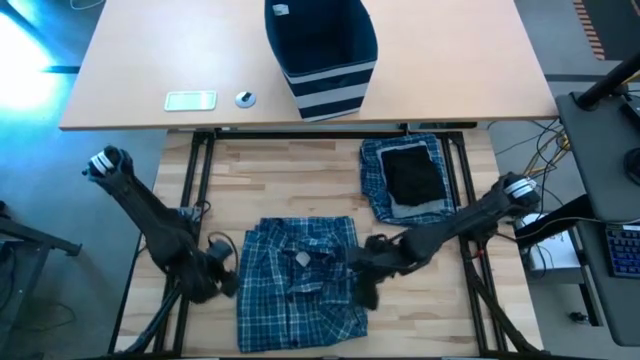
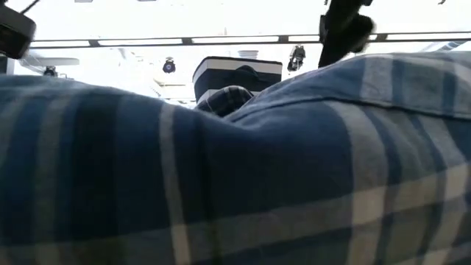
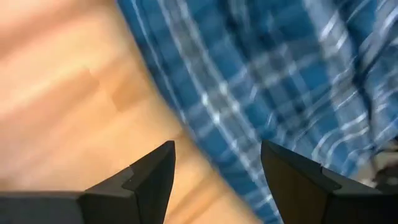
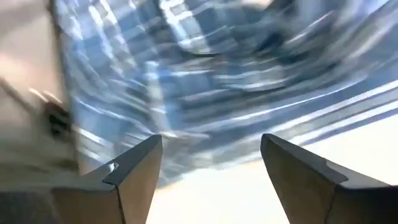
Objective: Fold Laundry from Bin
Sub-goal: Fold the blue patterned long sleeve
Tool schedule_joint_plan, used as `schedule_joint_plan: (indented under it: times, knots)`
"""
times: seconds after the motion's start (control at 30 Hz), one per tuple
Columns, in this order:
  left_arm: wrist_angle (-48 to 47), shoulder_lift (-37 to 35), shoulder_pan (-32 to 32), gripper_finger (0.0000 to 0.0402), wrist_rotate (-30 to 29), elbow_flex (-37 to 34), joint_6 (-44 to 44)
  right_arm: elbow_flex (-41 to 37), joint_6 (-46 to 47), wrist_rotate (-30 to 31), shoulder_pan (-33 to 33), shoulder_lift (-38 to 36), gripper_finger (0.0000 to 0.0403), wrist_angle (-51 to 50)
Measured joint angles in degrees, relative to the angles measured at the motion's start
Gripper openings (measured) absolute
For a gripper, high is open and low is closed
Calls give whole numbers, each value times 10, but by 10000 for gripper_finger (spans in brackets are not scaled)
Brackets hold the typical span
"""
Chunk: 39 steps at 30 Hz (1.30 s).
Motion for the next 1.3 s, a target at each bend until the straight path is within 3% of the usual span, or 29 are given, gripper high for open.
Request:
schedule_joint_plan:
  times: [0.13, 0.23, 0.47, 0.67, 0.8, 0.9, 1.0, 1.1, 1.3]
  knots:
    - [-1, -102, 29, 221, -30, -68, 39, -20, -252, 110, -19, -35, 274, -40]
    - [21, -159, 53, 221, -47, -115, 74, -38, -363, 101, -61, -28, 274, -44]
    - [120, -205, 99, 221, -55, -191, 155, -66, -397, 21, -182, 22, 259, 14]
    - [145, -190, 106, 221, -64, -199, 205, -65, -482, -48, -218, 83, 235, 86]
    - [151, -180, 106, 221, -70, -189, 221, -50, -500, -54, -217, 112, 217, 93]
    - [149, -174, 106, 221, -77, -186, 242, -41, -497, -44, -219, 129, 185, 90]
    - [148, -172, 106, 221, -88, -185, 246, -33, -490, -41, -223, 134, 123, 81]
    - [148, -171, 106, 221, -112, -180, 240, -20, -495, -45, -223, 130, 36, 52]
    - [148, -171, 106, 221, -131, -176, 248, 97, -500, -79, -223, 103, 10, -169]
